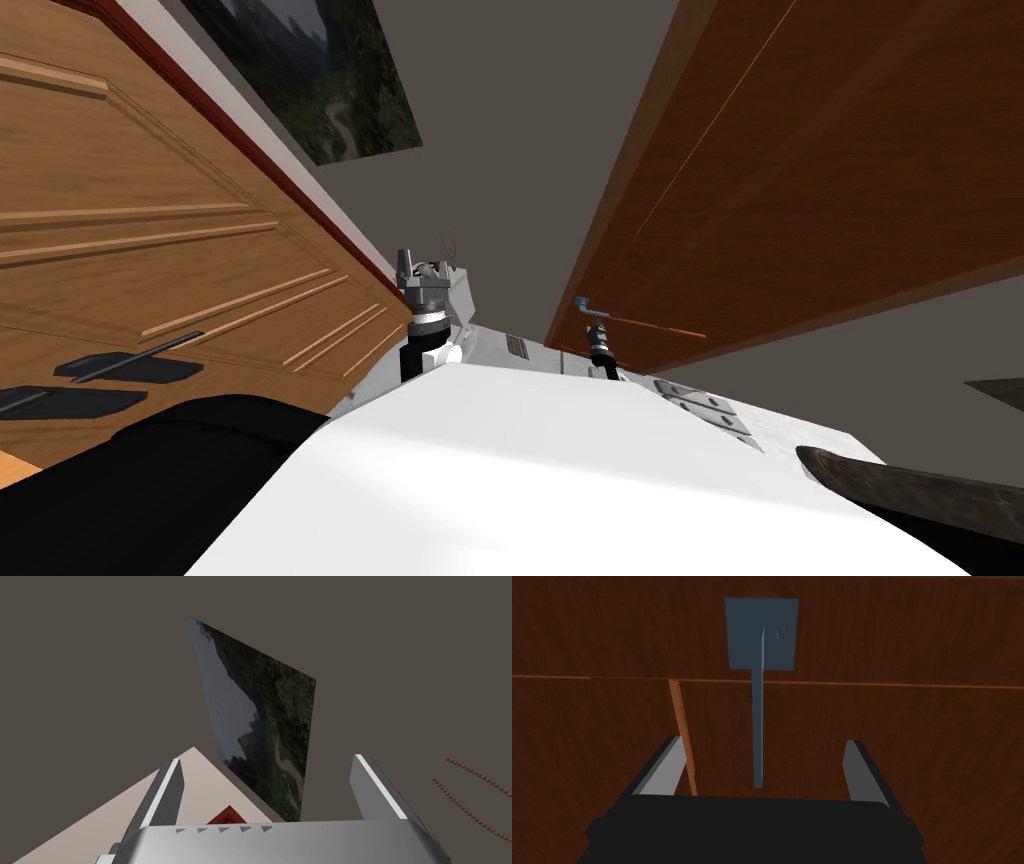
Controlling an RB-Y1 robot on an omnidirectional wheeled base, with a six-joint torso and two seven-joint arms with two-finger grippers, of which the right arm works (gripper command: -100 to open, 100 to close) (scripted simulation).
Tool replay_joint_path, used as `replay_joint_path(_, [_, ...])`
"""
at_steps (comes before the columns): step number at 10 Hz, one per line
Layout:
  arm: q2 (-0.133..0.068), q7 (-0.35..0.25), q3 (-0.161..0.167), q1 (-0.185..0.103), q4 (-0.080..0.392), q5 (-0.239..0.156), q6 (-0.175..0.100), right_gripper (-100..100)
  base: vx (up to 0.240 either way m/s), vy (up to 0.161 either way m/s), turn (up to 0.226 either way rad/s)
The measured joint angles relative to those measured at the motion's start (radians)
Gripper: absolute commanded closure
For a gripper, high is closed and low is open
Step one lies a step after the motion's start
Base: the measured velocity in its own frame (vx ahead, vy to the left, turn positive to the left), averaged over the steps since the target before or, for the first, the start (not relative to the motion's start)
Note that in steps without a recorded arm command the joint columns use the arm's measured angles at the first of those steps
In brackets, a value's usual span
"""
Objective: Pull the door open
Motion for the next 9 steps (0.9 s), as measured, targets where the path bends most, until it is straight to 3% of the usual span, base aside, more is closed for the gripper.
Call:
replay_joint_path(1, [-0.009,0.004,-0.011,-0.026,0.045,-0.006,-0.016,-100,0.014,-0.017,0.123])
replay_joint_path(2, [-0.014,0.007,-0.023,-0.036,0.075,-0.012,-0.032,-100,0.028,-0.032,0.374])
replay_joint_path(3, [-0.022,0.011,-0.044,-0.037,0.082,-0.022,-0.028,-100,0.039,-0.05,0.296])
replay_joint_path(4, [-0.025,0.013,-0.062,-0.021,0.065,-0.031,-0.019,-100,0.025,-0.037,0.036])
replay_joint_path(6, [-0.026,0.025,-0.082,-0.03,0.09,-0.04,-0.028,-100,0.027,-0.026,0.22])
replay_joint_path(9, [-0.033,0.038,-0.12,-0.034,0.105,-0.059,-0.028,-100,0.038,-0.026,0.118])
